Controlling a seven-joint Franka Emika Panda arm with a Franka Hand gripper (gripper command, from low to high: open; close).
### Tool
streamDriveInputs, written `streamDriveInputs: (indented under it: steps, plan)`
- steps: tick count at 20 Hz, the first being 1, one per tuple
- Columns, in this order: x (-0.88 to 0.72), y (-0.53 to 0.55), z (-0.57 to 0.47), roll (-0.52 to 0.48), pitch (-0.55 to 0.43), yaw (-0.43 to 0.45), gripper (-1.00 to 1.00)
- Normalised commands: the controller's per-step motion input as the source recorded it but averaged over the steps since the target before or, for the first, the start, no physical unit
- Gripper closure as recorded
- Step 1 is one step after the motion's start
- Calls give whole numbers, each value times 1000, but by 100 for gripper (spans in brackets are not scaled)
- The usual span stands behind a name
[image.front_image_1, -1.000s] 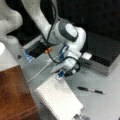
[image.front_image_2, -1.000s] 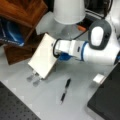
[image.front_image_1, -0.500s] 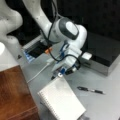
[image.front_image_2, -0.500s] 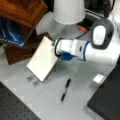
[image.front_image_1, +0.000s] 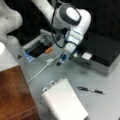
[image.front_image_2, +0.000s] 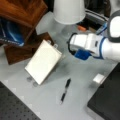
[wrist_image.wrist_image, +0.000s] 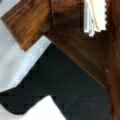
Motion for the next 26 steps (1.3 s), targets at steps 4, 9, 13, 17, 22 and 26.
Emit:
streamDriveInputs:
  steps: [4, 9, 13, 17, 22, 26]
  plan:
    - [-93, 281, 144, 222, 38, -235, -100]
    - [-161, 129, 142, 428, -29, -300, -100]
    - [-301, -5, 143, 540, -157, -262, -100]
    - [-506, -42, 25, 498, -274, -187, -100]
    - [-781, -25, -106, 560, -259, -214, -100]
    - [-820, -143, -172, 743, -301, -171, -100]
